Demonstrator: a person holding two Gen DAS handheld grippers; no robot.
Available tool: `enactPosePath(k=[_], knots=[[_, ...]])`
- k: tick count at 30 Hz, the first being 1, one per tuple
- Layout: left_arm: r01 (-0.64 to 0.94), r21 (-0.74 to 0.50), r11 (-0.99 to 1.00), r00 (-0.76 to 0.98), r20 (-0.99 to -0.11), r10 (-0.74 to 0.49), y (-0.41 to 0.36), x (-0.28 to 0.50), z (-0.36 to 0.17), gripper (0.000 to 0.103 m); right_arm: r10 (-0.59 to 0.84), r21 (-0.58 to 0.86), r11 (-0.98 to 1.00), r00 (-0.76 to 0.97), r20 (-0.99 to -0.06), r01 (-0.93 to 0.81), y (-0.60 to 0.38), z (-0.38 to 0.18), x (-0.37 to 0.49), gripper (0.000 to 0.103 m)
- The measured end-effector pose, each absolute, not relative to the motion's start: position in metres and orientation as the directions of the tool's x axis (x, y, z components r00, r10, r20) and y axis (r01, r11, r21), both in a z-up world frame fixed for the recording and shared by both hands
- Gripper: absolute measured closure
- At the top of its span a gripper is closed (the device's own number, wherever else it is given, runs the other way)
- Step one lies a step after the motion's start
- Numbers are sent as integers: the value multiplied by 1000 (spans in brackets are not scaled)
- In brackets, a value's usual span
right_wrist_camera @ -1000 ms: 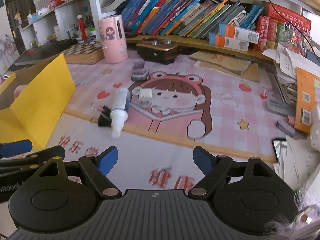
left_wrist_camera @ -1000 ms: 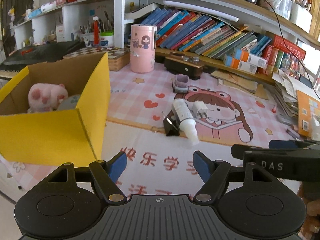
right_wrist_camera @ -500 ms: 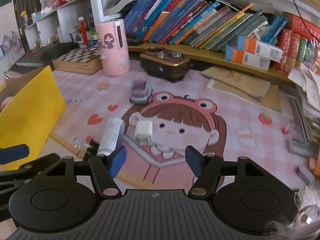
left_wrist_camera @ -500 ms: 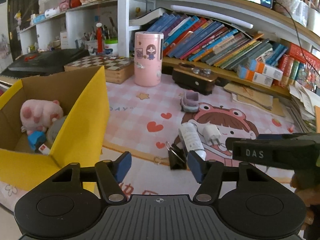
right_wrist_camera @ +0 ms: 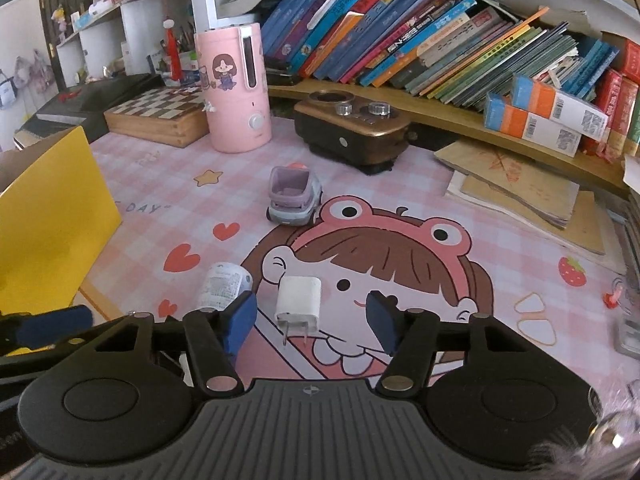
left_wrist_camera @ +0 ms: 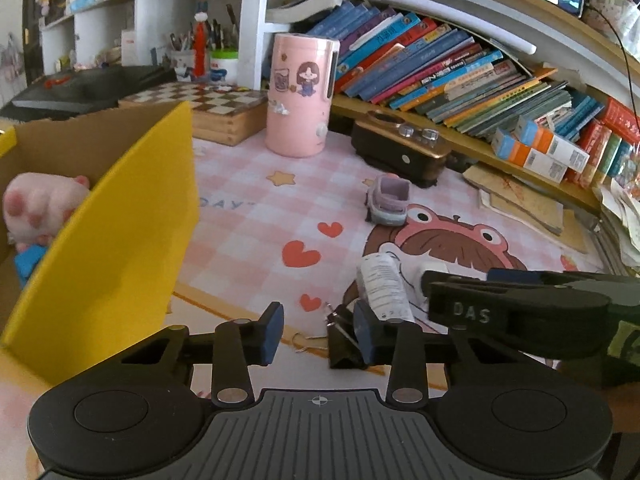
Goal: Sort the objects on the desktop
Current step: 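Close left tool on black binder clip while right tool grasps white charger, then lift and carry binder clip with left tool while right tool carries charger toward box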
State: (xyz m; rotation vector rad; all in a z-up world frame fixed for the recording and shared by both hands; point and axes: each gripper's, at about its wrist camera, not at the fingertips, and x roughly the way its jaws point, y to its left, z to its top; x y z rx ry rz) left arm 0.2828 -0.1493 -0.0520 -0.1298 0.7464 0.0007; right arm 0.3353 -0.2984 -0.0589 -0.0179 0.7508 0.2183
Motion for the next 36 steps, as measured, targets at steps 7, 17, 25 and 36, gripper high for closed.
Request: enactPosePath(k=[7,17,25,36], knots=[[-65,-132,989,714,-698,-46,-150,293,-63,84,188,58,977,694,-695,-206,-295,-70,347,49],[-41,-154,987,724,-686,-77,-153,298,-66,93,179,48,977,686,-705,-206,-293,-80,354,56],[-26,-168,985,745,-660,-93,-156,294,-57,103,175,29,976,691,-701,-217,-288,-82,352,78],[-25,-194,981,788,-608,-100,-143,271,-23,103,182,73,980,703,-688,-183,-306,-60,328,78]])
